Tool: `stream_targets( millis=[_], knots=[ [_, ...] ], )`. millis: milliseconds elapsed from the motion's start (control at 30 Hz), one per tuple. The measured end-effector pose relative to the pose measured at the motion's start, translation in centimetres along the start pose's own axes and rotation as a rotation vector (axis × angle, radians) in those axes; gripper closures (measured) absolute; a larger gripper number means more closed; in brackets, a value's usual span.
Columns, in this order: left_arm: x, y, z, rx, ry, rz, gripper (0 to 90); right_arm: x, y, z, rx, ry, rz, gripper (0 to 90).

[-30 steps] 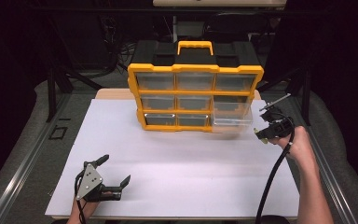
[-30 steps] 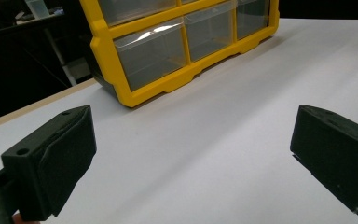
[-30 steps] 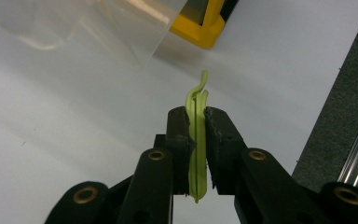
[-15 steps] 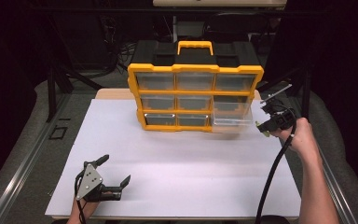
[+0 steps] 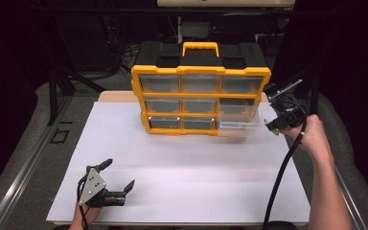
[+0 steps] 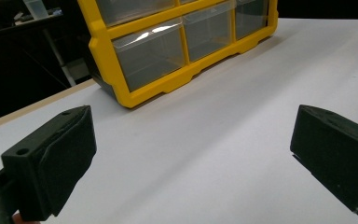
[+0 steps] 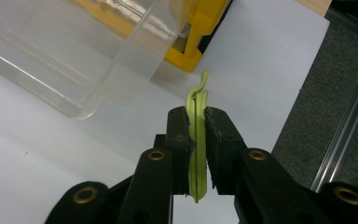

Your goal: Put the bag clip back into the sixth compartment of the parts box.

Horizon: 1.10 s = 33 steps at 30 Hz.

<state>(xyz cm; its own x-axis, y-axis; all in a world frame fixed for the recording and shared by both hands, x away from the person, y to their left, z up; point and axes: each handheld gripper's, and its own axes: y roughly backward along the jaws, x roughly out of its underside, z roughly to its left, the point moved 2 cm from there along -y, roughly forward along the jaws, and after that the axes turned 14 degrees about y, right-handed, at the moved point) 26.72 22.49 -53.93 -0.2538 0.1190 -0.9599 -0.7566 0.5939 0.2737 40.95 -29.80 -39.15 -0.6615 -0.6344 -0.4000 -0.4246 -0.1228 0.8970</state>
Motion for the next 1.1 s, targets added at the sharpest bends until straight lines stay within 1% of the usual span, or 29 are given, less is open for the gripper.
stream_targets(
  millis=[133,333,633,833,1100],
  knots=[
    [0.0,0.0,0.0,0.000,-0.001,0.000,0.1,-0.3,0.3,-0.1,0.003,0.001,-0.005,80.2],
    [0.0,0.0,0.0,-0.002,-0.002,0.000,0.1,-0.8,1.1,-0.2,0.023,0.005,-0.019,80.2],
    [0.0,0.0,0.0,-0.002,-0.003,0.001,0.1,-1.6,2.1,-0.3,0.032,0.012,-0.039,80.2],
    [0.0,0.0,0.0,0.000,-0.002,0.001,0.1,-2.2,2.9,-0.2,0.042,0.019,-0.051,80.2],
    [0.0,0.0,0.0,-0.002,0.001,0.002,0.1,-3.1,3.6,0.1,0.041,0.034,-0.064,80.2]
  ],
)
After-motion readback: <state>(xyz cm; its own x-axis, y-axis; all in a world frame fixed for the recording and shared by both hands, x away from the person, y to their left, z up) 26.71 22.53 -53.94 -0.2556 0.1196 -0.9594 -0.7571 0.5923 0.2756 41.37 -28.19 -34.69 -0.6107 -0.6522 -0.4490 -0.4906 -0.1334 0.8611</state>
